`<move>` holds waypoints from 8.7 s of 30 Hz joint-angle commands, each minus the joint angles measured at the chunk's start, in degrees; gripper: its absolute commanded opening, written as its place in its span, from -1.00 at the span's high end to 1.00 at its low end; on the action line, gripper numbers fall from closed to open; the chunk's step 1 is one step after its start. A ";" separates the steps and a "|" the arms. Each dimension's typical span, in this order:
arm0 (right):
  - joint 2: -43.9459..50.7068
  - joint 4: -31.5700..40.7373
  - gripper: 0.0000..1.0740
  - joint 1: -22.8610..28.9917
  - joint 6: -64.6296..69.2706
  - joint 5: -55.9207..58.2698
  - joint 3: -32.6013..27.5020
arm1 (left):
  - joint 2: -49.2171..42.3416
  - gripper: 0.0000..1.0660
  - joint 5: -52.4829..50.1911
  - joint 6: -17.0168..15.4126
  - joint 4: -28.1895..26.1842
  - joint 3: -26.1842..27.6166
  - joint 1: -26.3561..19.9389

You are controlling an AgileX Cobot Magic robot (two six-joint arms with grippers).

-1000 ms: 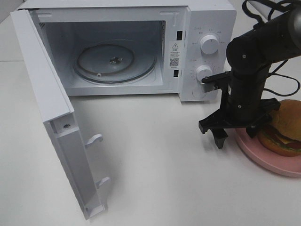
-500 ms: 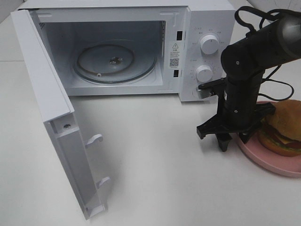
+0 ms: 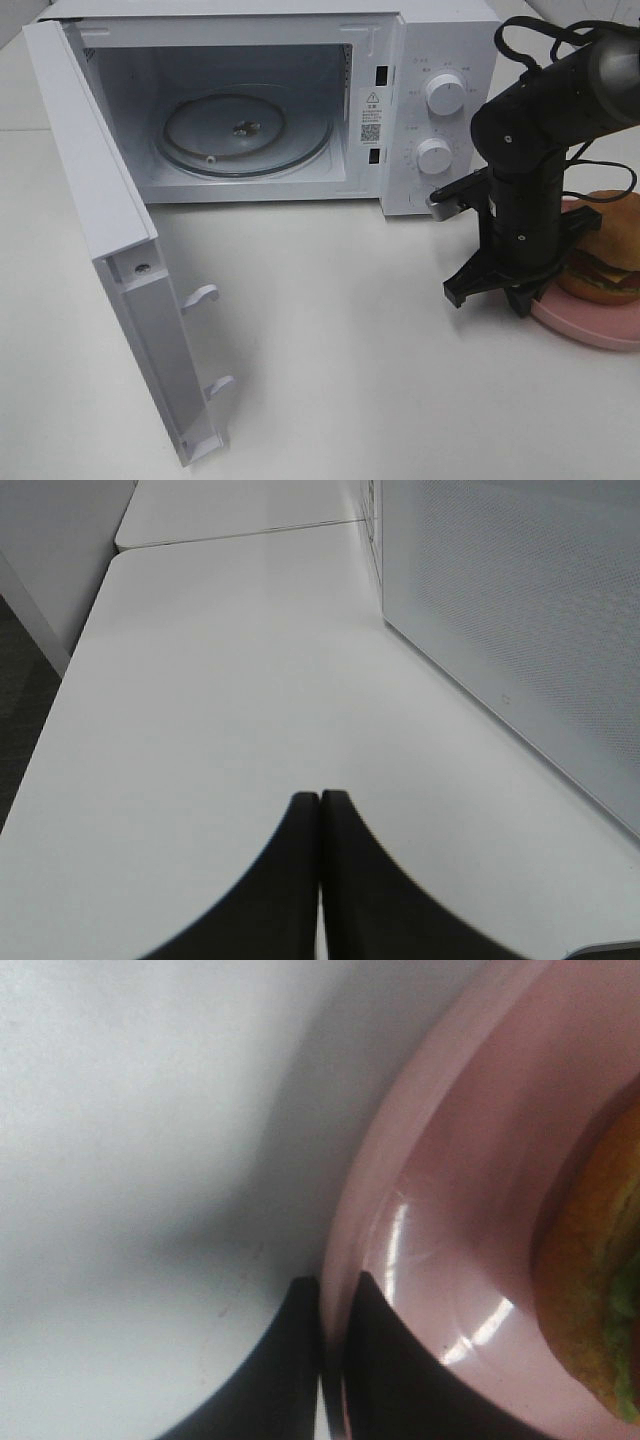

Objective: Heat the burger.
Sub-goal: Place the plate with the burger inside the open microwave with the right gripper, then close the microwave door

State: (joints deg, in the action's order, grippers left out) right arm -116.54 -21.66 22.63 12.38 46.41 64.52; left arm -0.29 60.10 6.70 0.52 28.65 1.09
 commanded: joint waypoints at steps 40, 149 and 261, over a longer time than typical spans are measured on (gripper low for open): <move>17.30 -9.17 1.00 18.05 -1.60 -4.47 -13.58 | -1.15 1.00 -0.86 0.00 -0.52 -0.23 0.11; 21.72 -3.09 1.00 18.05 -86.75 -38.33 -20.63 | -1.15 1.00 -0.86 0.00 -0.52 -0.23 0.11; -18.11 13.24 -0.18 17.88 -40.28 1.83 51.17 | -1.15 1.00 -0.86 0.00 -0.52 -0.23 0.11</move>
State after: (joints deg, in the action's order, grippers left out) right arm -135.22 -8.02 40.57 -34.49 47.61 115.22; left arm -0.29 60.10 6.70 0.52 28.65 1.09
